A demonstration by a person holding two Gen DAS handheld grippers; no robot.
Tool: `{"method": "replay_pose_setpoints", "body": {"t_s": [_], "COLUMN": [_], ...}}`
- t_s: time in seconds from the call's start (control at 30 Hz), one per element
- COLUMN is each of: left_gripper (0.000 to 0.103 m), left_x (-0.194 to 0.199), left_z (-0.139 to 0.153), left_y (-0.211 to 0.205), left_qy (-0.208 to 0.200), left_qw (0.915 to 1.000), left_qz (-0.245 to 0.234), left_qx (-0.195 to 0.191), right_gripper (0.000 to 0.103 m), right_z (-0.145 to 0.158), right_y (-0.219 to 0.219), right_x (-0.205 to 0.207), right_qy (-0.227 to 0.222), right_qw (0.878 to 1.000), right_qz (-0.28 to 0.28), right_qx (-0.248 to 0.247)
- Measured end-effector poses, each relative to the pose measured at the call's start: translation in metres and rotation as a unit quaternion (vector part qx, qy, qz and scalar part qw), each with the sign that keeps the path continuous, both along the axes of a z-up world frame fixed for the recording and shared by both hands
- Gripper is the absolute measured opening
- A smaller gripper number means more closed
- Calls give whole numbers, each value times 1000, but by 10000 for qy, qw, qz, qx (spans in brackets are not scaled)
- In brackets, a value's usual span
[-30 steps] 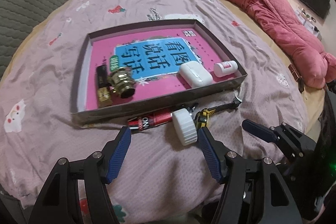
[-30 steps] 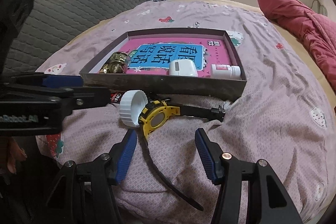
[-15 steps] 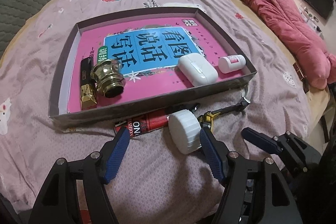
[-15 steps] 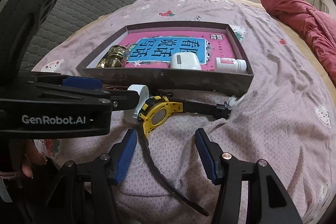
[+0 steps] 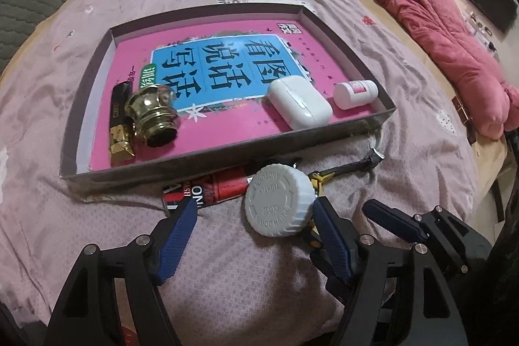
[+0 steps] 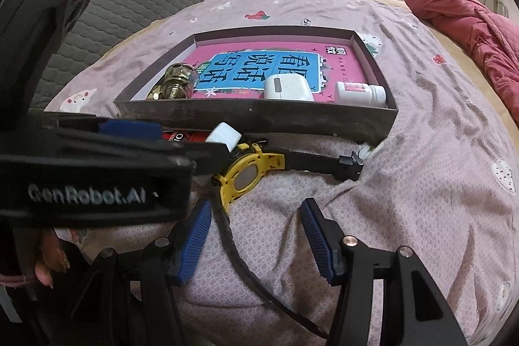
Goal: Organize rigid objects
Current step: 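Move the left tool to the white bottle cap while the right tool approaches the yellow watch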
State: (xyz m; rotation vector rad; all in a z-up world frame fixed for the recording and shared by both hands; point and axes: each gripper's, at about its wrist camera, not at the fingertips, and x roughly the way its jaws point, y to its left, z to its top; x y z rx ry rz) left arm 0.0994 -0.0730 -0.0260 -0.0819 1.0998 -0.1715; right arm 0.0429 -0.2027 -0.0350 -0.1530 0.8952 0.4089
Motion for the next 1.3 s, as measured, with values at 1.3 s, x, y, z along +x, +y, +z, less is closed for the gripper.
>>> {"method": "replay_pose_setpoints", "body": {"t_s": [1.3], "left_gripper": [76], "left_x": [-5], "left_z": [-10], "left_y": [34], "left_qy": [290], "left_qw": [9974], "left_qz": [261], "left_qx": [-600], "right_gripper": [47], "right_z": [-9], "right_y": [-8], "right_x": [16], "right_qy": [174], "right_qw": [9970], "right_qz": [-638], "right_qx": [390]}}
